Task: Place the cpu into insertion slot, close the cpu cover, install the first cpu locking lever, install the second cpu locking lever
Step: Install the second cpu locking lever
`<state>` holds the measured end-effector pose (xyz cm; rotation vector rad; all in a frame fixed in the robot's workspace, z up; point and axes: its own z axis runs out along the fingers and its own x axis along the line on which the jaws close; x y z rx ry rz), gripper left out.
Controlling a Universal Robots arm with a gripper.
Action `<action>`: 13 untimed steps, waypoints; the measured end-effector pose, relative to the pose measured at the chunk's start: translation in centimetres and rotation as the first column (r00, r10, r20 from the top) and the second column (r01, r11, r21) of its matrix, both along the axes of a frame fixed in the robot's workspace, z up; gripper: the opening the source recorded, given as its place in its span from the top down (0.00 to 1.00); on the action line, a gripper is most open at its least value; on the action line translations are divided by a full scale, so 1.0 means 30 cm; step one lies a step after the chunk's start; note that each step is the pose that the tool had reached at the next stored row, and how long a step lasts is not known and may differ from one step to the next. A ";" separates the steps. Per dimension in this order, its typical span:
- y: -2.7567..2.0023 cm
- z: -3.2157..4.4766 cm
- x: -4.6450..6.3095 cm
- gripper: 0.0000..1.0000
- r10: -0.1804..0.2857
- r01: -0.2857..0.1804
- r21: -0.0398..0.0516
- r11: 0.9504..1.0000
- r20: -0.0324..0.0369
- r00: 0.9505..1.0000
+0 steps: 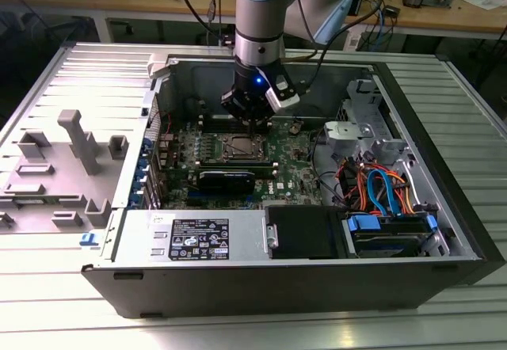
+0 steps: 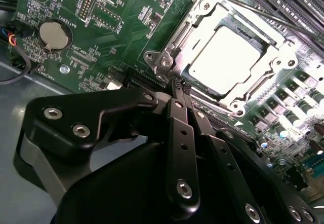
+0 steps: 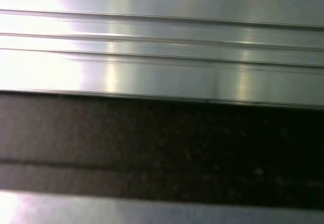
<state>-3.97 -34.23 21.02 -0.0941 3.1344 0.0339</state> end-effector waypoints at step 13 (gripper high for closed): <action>-0.037 0.020 0.000 0.89 0.000 0.000 0.000 1.000 -0.004 1.000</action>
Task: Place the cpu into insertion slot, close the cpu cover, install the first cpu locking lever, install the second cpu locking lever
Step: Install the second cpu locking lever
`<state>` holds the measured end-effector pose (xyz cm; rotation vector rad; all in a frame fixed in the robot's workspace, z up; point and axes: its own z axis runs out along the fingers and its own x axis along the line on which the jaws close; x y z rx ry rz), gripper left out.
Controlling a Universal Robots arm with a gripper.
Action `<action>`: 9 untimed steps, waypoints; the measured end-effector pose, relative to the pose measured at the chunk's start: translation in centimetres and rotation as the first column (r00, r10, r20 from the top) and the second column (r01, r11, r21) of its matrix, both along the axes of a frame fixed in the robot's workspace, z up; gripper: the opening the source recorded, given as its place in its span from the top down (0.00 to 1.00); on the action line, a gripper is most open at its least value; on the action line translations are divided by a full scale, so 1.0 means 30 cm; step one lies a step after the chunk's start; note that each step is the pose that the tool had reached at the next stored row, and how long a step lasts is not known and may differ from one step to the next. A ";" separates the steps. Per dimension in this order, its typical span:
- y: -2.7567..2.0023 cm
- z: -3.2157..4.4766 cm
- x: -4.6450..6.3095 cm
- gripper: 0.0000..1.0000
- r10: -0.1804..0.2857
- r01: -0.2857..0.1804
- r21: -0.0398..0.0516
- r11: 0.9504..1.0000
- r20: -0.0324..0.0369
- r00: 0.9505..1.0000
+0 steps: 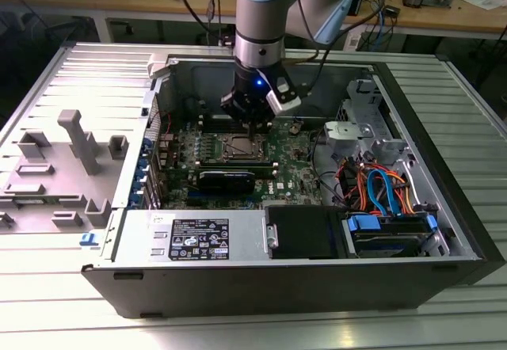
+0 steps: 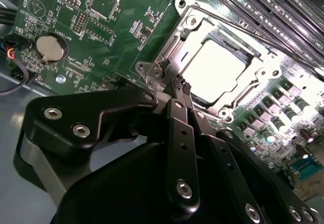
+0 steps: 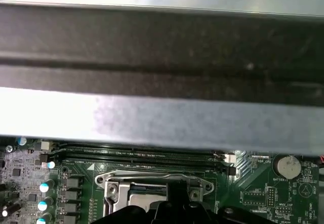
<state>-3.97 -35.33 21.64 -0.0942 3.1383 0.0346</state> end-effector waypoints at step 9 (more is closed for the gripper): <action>-0.017 0.016 0.000 0.89 0.000 0.000 0.000 1.000 0.000 1.000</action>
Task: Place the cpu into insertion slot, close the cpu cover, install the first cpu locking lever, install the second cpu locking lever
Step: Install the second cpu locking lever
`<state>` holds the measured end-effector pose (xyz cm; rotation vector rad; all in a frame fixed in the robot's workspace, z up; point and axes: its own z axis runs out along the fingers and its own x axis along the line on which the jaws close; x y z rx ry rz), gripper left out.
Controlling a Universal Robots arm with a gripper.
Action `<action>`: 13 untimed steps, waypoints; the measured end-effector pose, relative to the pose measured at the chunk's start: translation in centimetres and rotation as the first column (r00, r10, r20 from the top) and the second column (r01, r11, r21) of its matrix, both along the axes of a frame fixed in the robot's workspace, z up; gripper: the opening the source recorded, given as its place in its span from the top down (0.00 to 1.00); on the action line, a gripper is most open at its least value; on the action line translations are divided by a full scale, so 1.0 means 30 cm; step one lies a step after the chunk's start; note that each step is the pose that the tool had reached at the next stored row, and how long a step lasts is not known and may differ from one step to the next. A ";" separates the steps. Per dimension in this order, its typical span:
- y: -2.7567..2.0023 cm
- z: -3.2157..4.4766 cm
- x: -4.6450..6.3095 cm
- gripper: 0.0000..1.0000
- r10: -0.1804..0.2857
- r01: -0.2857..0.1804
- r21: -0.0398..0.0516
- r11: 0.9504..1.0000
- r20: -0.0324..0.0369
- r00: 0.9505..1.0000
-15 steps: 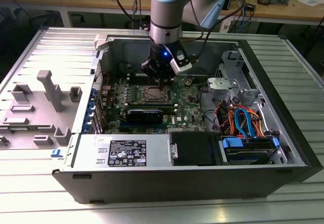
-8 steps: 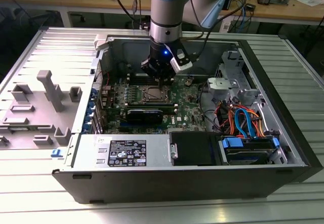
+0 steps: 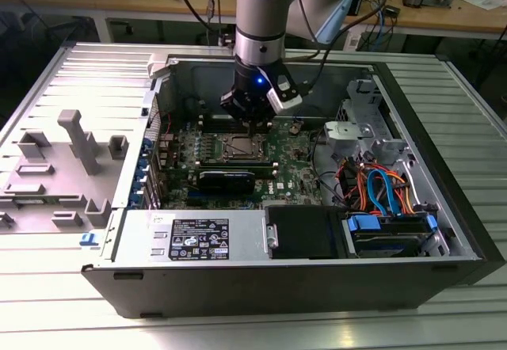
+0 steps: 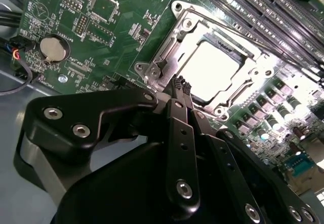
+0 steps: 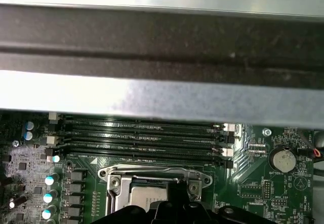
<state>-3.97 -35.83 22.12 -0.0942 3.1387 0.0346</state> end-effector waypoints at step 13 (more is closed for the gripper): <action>-0.013 0.000 0.000 0.89 0.000 0.000 0.000 1.000 0.000 1.000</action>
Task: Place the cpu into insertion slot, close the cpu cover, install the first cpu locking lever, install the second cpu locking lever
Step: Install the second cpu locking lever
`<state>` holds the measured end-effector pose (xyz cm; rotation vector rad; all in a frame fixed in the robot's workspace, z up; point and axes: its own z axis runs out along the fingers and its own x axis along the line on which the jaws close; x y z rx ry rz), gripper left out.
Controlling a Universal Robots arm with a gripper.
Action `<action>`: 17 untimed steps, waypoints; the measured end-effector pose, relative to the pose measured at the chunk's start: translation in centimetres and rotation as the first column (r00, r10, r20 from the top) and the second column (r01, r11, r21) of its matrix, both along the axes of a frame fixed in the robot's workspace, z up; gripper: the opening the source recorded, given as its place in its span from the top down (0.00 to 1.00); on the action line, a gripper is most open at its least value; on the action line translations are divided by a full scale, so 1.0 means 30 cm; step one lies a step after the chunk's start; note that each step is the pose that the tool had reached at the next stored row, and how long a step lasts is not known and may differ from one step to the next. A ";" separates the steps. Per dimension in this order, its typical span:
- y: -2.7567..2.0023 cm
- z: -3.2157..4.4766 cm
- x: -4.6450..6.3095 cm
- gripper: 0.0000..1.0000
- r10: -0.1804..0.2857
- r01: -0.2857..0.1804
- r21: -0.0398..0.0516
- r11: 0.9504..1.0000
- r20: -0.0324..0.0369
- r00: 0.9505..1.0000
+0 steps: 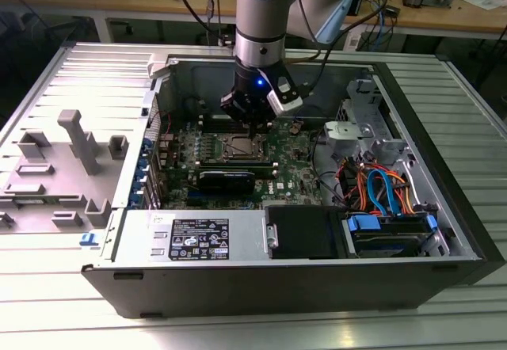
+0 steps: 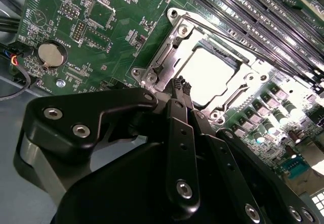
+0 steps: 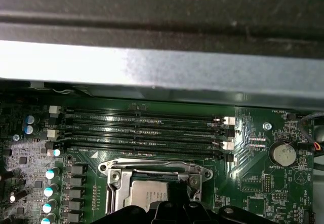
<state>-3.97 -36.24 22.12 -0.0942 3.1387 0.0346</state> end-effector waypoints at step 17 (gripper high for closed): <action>-0.001 0.011 0.001 0.89 0.000 0.000 0.000 1.000 -0.002 1.000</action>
